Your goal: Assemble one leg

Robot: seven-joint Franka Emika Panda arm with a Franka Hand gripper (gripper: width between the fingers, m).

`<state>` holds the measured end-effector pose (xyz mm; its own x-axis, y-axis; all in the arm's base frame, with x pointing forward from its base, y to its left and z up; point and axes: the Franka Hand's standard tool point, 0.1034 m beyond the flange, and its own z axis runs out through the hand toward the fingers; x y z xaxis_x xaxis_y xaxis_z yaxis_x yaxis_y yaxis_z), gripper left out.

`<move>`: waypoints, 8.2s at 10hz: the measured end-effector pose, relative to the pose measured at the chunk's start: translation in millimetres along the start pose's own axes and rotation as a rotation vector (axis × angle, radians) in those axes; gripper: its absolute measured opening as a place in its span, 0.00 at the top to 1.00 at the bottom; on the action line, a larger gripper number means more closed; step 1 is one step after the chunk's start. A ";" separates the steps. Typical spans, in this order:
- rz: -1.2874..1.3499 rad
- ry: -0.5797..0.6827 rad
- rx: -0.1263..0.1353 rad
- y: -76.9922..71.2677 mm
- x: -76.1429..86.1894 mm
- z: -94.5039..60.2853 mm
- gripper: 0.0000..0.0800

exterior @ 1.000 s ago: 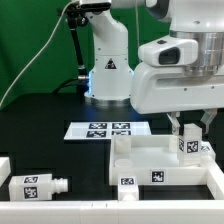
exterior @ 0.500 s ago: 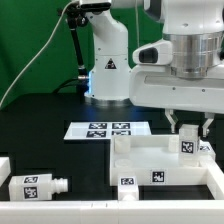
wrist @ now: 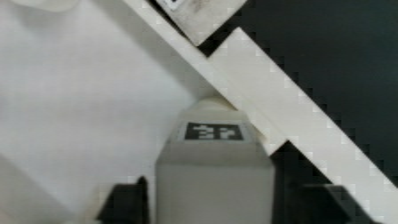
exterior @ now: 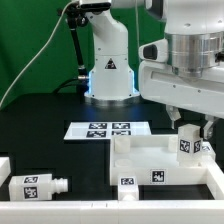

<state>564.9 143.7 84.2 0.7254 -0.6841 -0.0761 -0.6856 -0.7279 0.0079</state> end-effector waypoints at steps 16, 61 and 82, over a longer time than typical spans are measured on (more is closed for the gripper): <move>-1.400 0.087 -0.070 4.9 4.3 9.7 0.19; -1.168 0.035 -0.039 2.3 8.7 11.1 0.49; -0.055 -0.011 -0.008 19.1 14.1 -2.1 0.20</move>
Offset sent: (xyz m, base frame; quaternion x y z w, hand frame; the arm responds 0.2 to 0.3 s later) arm -0.0021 -0.0024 0.0007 -0.0025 0.0379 -0.2631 0.9640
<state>562.2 120.0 85.4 0.7613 -0.6424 -0.0881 -0.6441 -0.7649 0.0112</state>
